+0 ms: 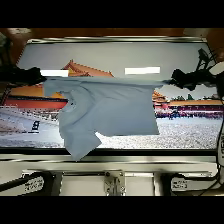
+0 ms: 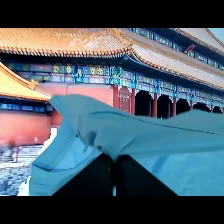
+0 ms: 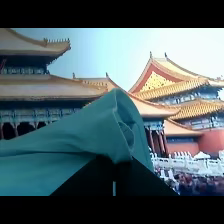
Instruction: Fold the shirts.
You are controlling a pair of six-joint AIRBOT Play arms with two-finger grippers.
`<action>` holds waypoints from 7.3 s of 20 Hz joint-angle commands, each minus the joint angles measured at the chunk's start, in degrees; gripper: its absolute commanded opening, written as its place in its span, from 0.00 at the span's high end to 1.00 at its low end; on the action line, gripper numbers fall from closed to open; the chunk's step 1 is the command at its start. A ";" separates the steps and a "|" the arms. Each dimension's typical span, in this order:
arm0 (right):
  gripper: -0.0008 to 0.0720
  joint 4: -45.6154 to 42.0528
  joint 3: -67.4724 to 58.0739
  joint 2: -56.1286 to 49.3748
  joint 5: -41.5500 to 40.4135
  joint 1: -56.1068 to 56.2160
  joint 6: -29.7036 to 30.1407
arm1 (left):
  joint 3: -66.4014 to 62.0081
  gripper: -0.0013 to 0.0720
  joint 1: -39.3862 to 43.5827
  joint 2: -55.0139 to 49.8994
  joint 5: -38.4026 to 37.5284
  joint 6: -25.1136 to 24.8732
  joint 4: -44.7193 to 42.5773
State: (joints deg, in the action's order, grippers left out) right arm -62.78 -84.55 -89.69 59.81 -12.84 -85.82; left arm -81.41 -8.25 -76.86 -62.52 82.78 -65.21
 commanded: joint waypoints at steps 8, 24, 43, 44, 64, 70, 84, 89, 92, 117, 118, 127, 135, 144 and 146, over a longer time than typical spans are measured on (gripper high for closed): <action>0.18 5.25 -1.03 -3.67 0.17 2.80 2.62 | -1.95 0.23 -0.28 -13.33 -12.98 0.02 7.43; 0.18 7.80 22.60 10.73 21.55 -14.99 10.58 | 54.49 0.02 -17.16 11.10 -12.46 -12.74 14.40; 0.06 13.33 40.41 8.20 11.93 -14.16 13.07 | 50.36 0.93 -5.90 8.57 -6.62 -10.75 15.30; 0.06 12.98 40.46 7.19 11.93 -13.42 13.07 | 49.81 0.93 -5.90 8.74 -7.04 -10.78 15.30; 0.91 30.84 17.94 16.39 18.69 -3.74 30.93 | 6.05 0.94 -6.62 21.79 -14.71 -10.40 6.45; 0.91 14.93 -16.20 38.49 2.69 -3.89 24.02 | -43.93 0.93 -9.88 25.38 -6.60 -5.38 5.46; 0.90 -4.39 -23.06 41.72 25.99 -3.89 6.27 | -30.16 0.93 -10.05 37.88 0.22 -4.52 -6.82; 0.90 -4.13 -23.04 24.70 37.53 -3.85 3.93 | -16.46 0.93 -10.05 32.70 -4.20 -5.62 -6.82; 0.91 -3.76 -23.04 12.22 38.27 -3.82 3.48 | -7.58 0.93 -10.05 26.88 -3.96 -5.62 -6.82; 0.17 4.26 -23.58 -17.14 22.18 -6.29 1.03 | -5.92 0.25 0.31 -16.09 -9.90 -3.08 1.29; 0.17 0.17 -23.58 -16.02 26.36 -7.06 1.05 | -5.79 0.30 -2.03 -14.95 -14.53 -3.04 -0.63; 0.17 1.60 -4.00 -10.80 30.40 -8.83 4.94 | 33.00 0.36 -15.23 -1.11 -8.44 -11.37 9.90; 0.17 4.92 -2.93 -10.36 28.74 -8.85 4.98 | 39.17 0.28 -10.75 -6.47 2.32 -17.88 23.98; 0.17 4.70 -2.93 -10.36 29.22 -8.85 4.66 | 38.84 0.93 -6.86 -9.49 6.51 -18.12 26.27; 0.17 1.14 -1.92 -10.36 30.82 -8.85 4.68 | 37.64 0.93 -6.97 -8.96 4.85 -19.21 26.25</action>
State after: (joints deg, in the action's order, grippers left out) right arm -58.54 -87.22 -100.07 89.12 -21.69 -80.99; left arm -42.83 -15.35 -85.97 -56.51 64.51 -39.59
